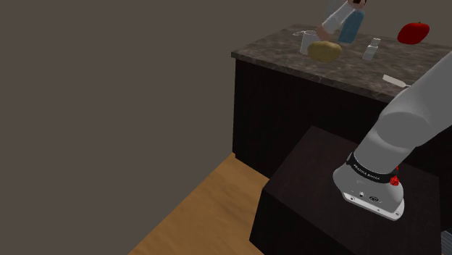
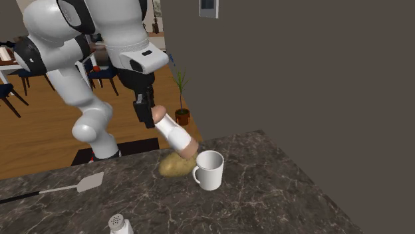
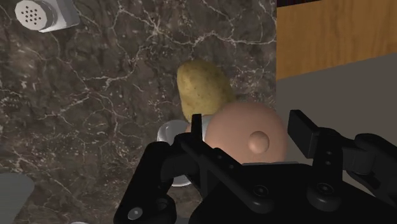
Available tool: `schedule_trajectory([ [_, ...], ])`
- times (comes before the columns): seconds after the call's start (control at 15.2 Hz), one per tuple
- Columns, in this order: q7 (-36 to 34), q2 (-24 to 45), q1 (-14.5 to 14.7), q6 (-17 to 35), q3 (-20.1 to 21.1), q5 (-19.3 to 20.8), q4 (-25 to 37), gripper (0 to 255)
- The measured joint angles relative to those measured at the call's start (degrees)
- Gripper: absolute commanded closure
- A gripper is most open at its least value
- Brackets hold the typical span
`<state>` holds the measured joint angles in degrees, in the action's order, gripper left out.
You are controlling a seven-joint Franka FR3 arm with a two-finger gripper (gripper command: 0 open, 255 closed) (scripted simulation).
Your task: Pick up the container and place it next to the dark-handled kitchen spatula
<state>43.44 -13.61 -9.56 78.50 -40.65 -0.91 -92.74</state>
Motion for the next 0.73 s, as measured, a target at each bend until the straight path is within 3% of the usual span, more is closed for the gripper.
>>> schedule_trajectory([
  [0.73,10.75,-7.72,-5.06,-3.47,-5.77,7.46,-2.71,255],
])
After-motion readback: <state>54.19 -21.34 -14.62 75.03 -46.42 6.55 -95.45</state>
